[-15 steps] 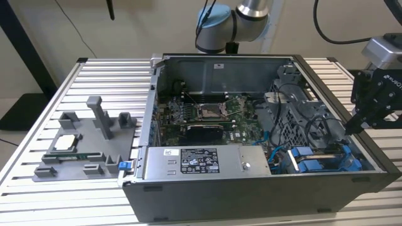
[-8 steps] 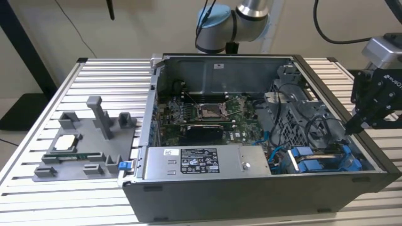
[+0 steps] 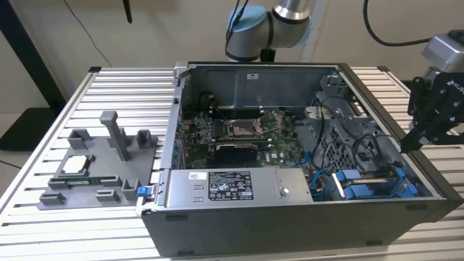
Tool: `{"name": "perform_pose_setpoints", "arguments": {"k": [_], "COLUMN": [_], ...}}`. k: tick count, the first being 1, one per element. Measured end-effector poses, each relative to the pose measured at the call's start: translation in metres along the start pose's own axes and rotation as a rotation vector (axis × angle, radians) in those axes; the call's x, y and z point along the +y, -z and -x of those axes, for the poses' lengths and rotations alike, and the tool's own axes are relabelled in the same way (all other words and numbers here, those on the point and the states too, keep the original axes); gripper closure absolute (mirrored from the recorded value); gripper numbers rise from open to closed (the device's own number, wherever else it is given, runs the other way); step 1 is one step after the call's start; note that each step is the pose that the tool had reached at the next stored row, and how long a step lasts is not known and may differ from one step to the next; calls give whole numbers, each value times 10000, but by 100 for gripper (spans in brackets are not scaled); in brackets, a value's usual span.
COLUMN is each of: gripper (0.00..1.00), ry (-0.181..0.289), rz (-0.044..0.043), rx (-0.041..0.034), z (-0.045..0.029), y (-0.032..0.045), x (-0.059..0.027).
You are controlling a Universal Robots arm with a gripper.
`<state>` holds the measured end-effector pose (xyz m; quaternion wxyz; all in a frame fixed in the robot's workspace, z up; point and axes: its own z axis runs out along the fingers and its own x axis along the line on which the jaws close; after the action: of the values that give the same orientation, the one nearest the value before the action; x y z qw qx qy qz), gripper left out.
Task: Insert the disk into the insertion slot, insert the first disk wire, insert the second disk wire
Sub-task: 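Insert the second disk wire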
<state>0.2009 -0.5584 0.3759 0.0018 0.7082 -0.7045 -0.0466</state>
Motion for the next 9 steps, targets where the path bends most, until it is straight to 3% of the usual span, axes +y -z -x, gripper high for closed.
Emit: {"name": "perform_pose_setpoints", "arguments": {"k": [9], "gripper": [100], "ry": [-9], "rz": [-1], "rx": [-1], "z": [4], "y": [49], "x": [253]}}
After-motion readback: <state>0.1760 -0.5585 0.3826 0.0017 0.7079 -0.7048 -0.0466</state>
